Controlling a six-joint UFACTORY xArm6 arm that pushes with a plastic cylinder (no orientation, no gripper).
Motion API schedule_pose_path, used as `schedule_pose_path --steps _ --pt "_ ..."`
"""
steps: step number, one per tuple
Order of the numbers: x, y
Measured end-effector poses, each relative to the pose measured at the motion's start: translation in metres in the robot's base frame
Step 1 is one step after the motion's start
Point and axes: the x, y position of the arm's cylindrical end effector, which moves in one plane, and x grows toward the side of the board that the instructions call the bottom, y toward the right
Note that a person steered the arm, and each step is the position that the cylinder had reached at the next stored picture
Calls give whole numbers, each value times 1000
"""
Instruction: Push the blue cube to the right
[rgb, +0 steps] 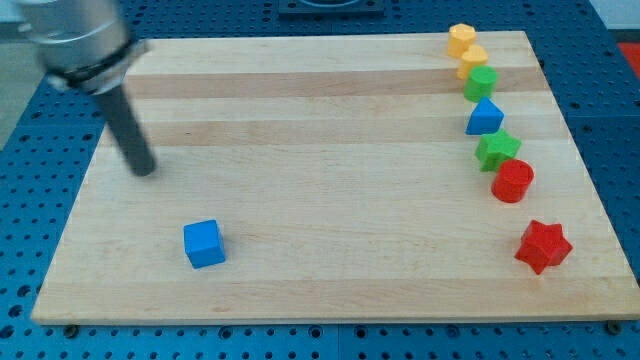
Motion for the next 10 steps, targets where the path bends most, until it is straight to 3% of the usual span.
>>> schedule_pose_path --steps 1,2,3,5,7,9,10 --pt "68 16" --pt "101 73" --pt "92 149" --pt "76 242" --pt "7 251" --pt "24 321" --pt "27 323"
